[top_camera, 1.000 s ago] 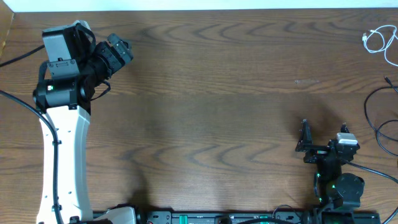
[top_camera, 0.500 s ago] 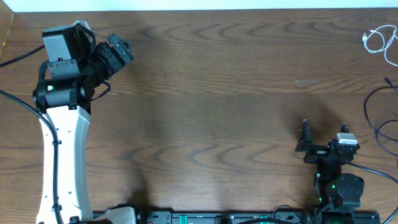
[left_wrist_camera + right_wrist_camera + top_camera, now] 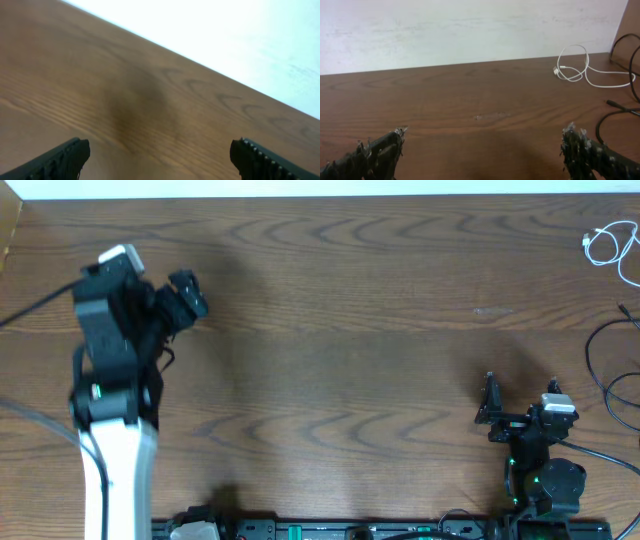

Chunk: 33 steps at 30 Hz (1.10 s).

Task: Untangle cables

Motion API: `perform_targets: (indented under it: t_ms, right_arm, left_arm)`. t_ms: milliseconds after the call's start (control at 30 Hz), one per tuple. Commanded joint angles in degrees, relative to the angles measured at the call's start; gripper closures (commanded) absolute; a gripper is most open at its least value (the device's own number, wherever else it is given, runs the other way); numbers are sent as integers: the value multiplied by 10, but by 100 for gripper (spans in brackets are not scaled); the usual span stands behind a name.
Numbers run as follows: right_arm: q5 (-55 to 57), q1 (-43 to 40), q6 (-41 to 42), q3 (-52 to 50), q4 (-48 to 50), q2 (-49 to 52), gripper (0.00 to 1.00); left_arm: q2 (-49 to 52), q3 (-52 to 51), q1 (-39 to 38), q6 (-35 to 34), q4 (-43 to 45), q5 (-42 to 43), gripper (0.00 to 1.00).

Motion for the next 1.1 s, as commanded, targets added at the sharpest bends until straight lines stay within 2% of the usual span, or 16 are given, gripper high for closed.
perform_targets:
  t_ms: [0,167,267,367,500,633,767,900,1067]
  right_arm:
    - [-4,-2,3,-1,-3,-5,1]
    - [-4,-2,3,-1,-3,-5,1]
    - [-4,-2,3,-1,-3,-5,1]
    - [-4,-2,3,-1,-3,-5,1]
    - [-4,-2,3,-1,-3,-5,1]
    - [-4,-2,3,-1,-3,-5,1]
    - [-4,-2,3,-1,-3,-5,1]
    - [-4,-2,3,-1,-3,-5,1]
    - [-4,-2,3,-1,-3,-5,1]
  left_arm:
    - [-111,-135,2,71,98,-4,5]
    - [-250,-316,-2,104,230,3,5]
    - [-340,-417,-21,174,280,1,5]
    - [-409,-482,-40,187,309,-32,5]
    - [-499,-556,-60,192,311,-74,5]
    - [-549,-595,-62,193,307,-74,5]
    - [-569,-595,-63,199,259,-74,5]
    - [-610,-595,-63,198,161,-74,5]
    - [-625,-595,-66,197,166,-74,5]
